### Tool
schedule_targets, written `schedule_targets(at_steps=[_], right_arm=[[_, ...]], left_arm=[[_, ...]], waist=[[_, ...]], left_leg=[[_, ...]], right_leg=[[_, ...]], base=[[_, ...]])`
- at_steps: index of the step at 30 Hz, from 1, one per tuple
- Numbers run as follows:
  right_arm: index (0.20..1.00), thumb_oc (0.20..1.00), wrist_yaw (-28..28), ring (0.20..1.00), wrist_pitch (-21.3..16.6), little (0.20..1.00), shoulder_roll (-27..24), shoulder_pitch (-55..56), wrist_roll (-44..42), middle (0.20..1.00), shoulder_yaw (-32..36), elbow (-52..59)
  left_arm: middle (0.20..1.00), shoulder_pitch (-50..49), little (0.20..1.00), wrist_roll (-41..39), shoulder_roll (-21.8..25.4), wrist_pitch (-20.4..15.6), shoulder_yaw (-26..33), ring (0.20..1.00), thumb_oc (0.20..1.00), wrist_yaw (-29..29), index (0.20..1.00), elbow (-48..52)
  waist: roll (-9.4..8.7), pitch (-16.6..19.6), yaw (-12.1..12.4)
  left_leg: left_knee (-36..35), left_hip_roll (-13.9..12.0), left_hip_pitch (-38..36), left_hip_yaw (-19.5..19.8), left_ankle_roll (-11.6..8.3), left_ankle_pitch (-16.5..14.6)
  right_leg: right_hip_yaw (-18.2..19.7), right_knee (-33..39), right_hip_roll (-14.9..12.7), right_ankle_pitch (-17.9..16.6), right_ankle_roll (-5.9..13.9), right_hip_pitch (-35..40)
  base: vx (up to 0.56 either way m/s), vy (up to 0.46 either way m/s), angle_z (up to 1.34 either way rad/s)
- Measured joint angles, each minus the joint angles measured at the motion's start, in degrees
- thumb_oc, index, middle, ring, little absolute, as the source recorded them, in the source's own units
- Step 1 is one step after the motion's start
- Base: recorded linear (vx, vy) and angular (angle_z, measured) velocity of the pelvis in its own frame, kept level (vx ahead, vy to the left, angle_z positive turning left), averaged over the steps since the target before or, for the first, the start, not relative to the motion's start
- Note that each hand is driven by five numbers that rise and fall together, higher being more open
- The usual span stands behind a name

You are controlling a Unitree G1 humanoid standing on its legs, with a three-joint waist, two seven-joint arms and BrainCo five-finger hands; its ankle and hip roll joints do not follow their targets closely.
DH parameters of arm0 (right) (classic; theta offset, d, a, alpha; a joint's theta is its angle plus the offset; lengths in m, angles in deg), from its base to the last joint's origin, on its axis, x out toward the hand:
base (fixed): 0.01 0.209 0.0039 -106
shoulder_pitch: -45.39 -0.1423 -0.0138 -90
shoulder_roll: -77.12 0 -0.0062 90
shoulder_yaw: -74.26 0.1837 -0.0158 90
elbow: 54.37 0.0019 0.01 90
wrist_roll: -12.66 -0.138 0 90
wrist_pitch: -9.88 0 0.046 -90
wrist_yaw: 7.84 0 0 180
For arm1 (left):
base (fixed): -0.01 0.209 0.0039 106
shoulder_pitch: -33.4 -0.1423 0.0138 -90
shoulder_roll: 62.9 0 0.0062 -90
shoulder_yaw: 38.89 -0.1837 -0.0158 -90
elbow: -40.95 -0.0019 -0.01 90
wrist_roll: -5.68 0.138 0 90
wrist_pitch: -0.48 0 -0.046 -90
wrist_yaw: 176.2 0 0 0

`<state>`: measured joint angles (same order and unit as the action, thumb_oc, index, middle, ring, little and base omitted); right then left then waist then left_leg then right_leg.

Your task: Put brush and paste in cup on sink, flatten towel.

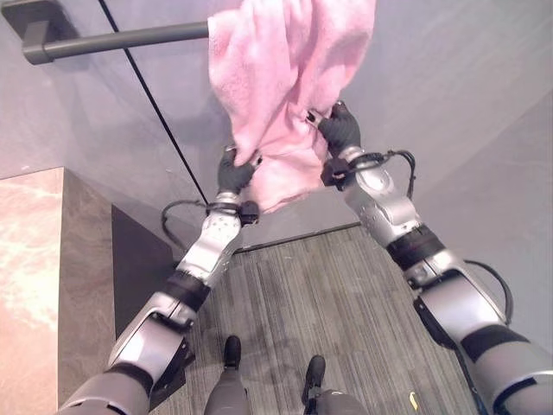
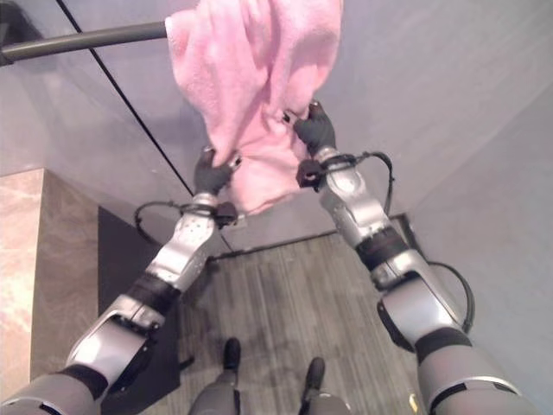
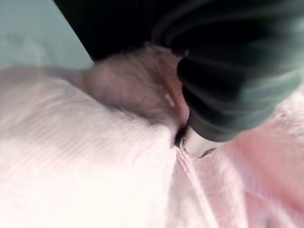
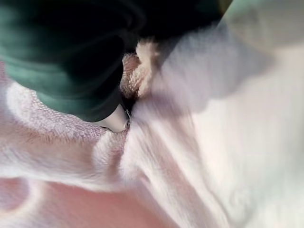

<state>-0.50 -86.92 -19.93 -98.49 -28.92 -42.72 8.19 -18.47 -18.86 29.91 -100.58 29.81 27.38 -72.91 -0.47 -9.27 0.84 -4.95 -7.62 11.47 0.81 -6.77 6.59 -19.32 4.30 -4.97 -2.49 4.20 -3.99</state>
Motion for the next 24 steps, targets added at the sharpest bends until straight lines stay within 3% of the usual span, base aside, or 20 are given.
schedule_targets(at_steps=[8, 19, 24], right_arm=[[0.2, 0.2, -2.0, 0.2, -2.7, 0.2, 0.6, 5.5, 6.6, 0.2, 1.6, 16.9], [0.2, 0.2, -2.5, 0.2, -4.8, 0.2, 6.3, 3.6, 8.2, 0.2, 1.4, 26.0], [0.2, 0.2, -2.8, 0.2, -4.8, 0.2, 6.1, 3.2, 11.1, 0.2, 0.8, 26.2]], left_arm=[[0.2, -4.2, 0.2, 0.9, 1.2, -1.4, 4.9, 0.2, 0.2, -0.2, 0.2, 11.5], [0.2, -1.3, 0.2, 0.5, 1.3, -3.8, 5.2, 0.2, 0.2, -0.1, 0.2, 21.3], [0.2, -2.8, 0.2, 5.0, 1.4, -4.0, 6.3, 0.2, 0.2, 0.1, 0.2, 24.3]], waist=[[-0.3, -0.2, 0.7], [-0.42, -0.2, 0.7], [-0.7, 0.0, 1.9]], left_leg=[[0.0, 0.3, -0.6, -0.1, 0.15, 0.1], [0.0, 1.0, -1.5, -0.3, 0.36, 0.3], [0.0, 1.3, -2.2, -0.6, 0.39, 0.3]], right_leg=[[0.7, 0.5, -0.2, -0.1, 0.48, 0.6], [1.4, 0.5, -0.8, 0.0, 1.07, 1.6], [1.6, 0.5, -1.2, 0.0, 1.15, 2.4]], base=[[-0.01, 0.03, -0.02], [0.0, 0.002, 0.0], [0.0, 0.003, 0.02]])
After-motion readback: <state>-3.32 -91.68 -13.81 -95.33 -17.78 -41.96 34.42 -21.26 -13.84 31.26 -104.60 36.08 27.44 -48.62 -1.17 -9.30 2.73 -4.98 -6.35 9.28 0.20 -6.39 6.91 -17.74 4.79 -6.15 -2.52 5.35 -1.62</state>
